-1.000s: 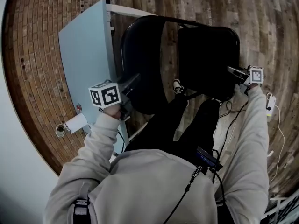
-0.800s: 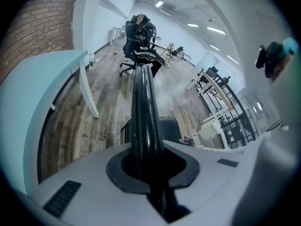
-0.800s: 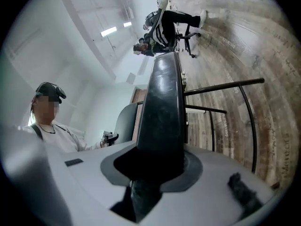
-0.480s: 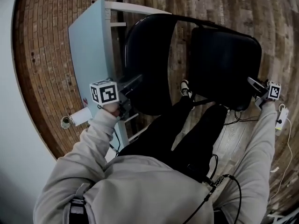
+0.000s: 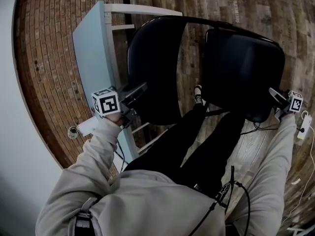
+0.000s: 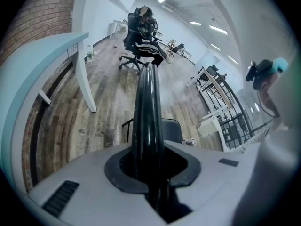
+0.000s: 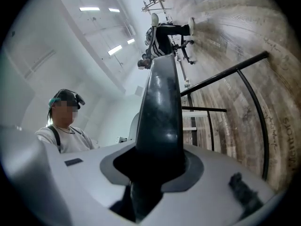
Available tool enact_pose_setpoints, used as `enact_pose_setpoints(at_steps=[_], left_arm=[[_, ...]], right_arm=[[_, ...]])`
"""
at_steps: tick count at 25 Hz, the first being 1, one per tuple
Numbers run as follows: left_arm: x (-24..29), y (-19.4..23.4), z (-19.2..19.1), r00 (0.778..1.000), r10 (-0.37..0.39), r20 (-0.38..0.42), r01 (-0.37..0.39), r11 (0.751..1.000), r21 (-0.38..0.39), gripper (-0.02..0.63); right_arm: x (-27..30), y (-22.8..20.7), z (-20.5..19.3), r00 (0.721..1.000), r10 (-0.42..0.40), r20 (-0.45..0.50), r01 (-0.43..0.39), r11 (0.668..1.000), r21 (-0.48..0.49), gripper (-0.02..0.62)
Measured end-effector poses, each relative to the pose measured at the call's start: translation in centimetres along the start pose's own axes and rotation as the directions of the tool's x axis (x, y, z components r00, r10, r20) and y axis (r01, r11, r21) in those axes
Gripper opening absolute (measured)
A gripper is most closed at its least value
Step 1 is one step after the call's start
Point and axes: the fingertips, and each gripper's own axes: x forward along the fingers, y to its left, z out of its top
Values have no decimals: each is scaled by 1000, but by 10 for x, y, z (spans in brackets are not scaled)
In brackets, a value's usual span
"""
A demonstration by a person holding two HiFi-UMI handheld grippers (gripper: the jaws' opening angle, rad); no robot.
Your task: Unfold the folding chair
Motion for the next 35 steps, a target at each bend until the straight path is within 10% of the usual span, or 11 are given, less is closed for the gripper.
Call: enact_pose_setpoints(at_steps=[6,10,13,18,22,25,26,28,31,35], left_arm=[[-3,1,-1,998,-7,67,-1,993,117,139],[-20,11,-11,986,152,64,-165,944,288,330],[-49,3,-12,982,169,90,-188,933,308,345],[-119,-12,3,958,185,218,-240,935,262,345],[-163,-44,36,936,31,349,-130,955,265,344],[-221,-79,50,891,-100,443,-74,930,359,190],[-242,-95,53,864,-154,479,-55,918,394,43],[-275,-138,62,799,-299,521,4,870,494,6],[-314,-175,67,738,-406,539,-14,789,614,6],[-370,-161,76,656,-438,615,-48,789,612,5]], right_arm=[[-39,-13,-8,970,-223,96,217,974,67,220],[-97,3,-33,875,-467,129,456,883,106,278],[-108,57,-46,821,-557,126,552,831,76,287],[-52,199,-21,763,-623,172,646,734,-208,287],[51,340,17,709,-663,239,678,549,-489,285],[138,429,17,641,-690,336,712,372,-595,253],[157,458,15,611,-691,386,733,310,-606,56],[188,513,20,563,-664,492,769,204,-605,6],[235,577,11,531,-601,598,804,132,-580,6],[304,613,-22,507,-586,632,800,47,-599,6]])
